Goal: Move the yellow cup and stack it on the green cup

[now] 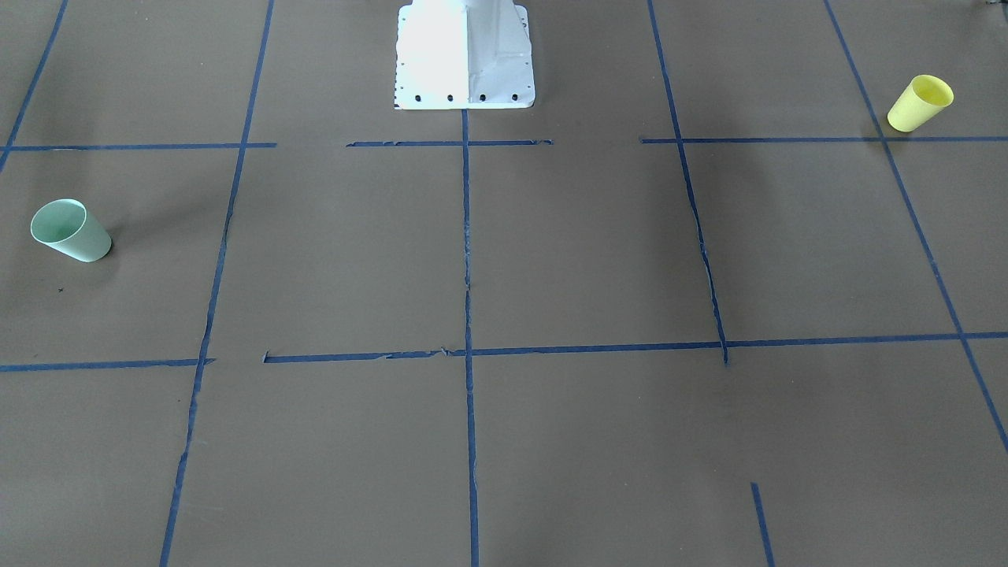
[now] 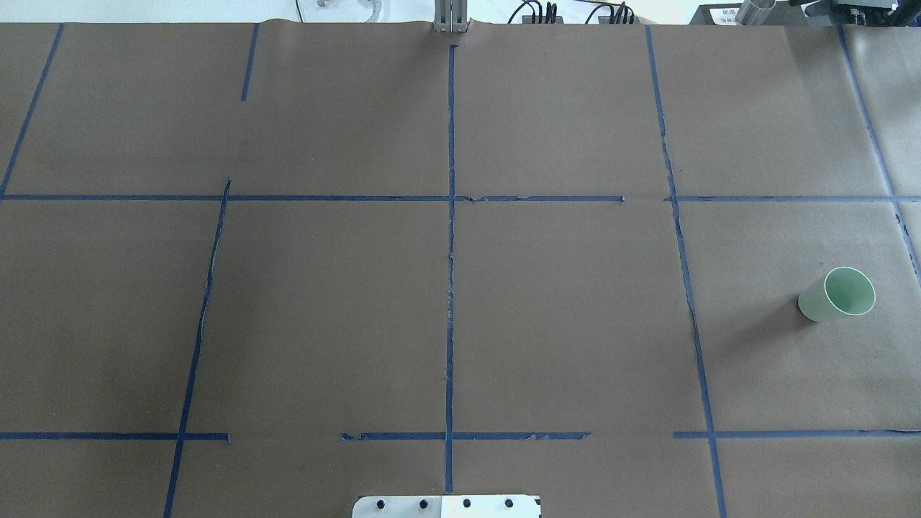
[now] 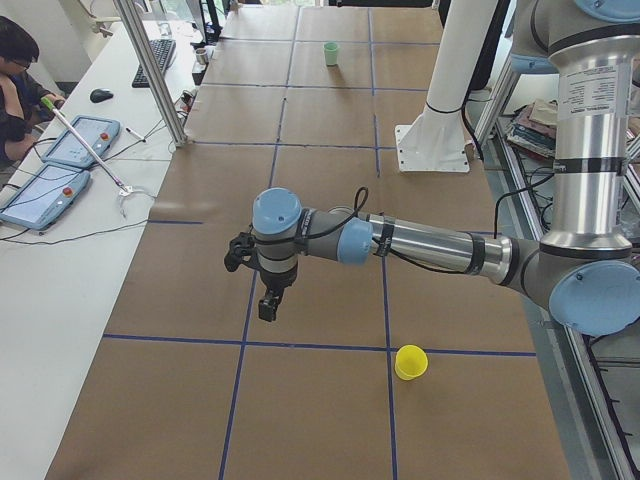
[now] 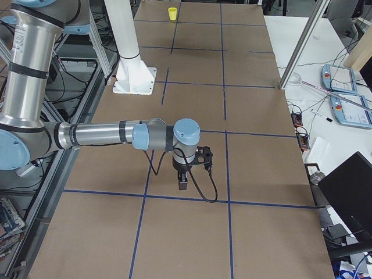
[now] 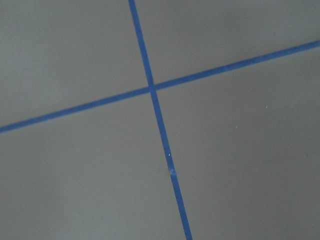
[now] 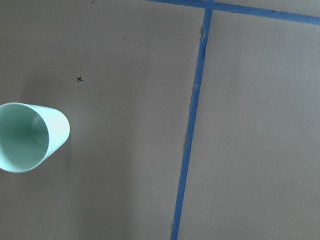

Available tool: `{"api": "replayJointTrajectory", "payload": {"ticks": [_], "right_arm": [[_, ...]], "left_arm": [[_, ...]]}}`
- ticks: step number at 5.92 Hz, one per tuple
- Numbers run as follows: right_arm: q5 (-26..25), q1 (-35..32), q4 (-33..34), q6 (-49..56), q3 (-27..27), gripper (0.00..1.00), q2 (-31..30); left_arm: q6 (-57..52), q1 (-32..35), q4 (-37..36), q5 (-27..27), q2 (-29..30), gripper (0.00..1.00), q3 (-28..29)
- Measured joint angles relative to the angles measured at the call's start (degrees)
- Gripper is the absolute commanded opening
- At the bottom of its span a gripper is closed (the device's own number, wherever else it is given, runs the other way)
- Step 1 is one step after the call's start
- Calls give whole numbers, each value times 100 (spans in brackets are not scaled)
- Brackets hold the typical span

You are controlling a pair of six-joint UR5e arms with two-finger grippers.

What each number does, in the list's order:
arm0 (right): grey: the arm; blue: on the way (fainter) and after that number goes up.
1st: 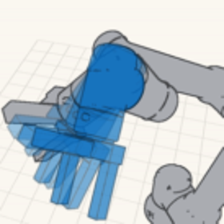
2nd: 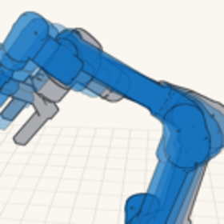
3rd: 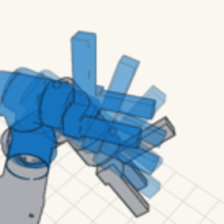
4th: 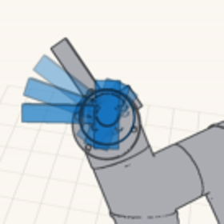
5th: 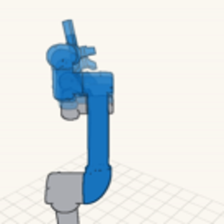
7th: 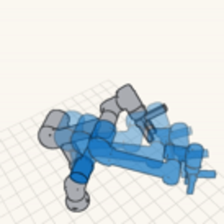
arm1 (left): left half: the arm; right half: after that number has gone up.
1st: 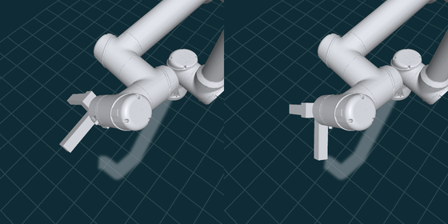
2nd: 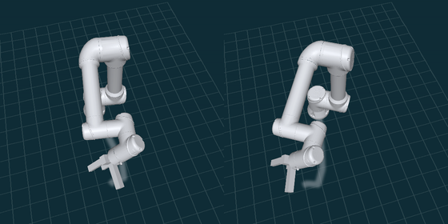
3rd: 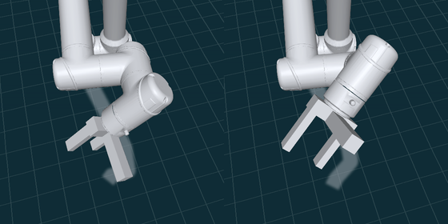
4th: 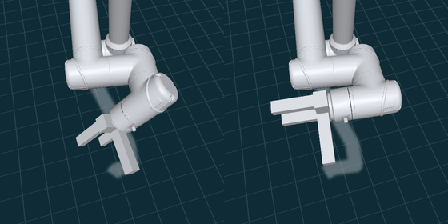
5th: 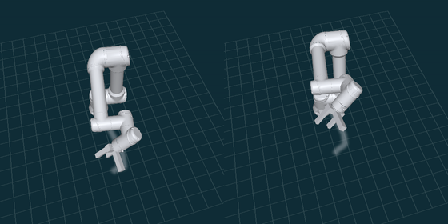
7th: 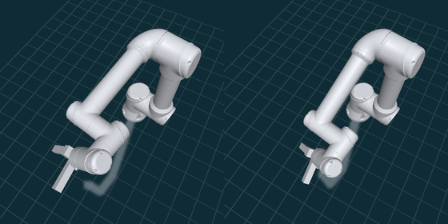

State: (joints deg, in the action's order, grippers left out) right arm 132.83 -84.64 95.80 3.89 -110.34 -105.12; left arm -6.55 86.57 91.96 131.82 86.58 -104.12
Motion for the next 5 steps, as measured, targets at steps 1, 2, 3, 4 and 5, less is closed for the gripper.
{"api": "replayJointTrajectory", "payload": {"ticks": [1,2,3,4,5], "right_arm": [[4,0,0,-2,-2,100,0],[6,2,0,-2,-2,100,0],[6,4,0,-2,1,100,0],[6,4,0,-2,3,100,2],[6,4,0,0,10,100,3]], "left_arm": [[429,-119,271,-10,18,100,-182],[1552,-513,642,-114,-70,100,-508],[2892,-1151,940,-535,-233,100,-963],[4124,-1901,1050,-1305,-421,100,-1427],[5386,-2694,1085,-2220,-701,100,-1847]]}}
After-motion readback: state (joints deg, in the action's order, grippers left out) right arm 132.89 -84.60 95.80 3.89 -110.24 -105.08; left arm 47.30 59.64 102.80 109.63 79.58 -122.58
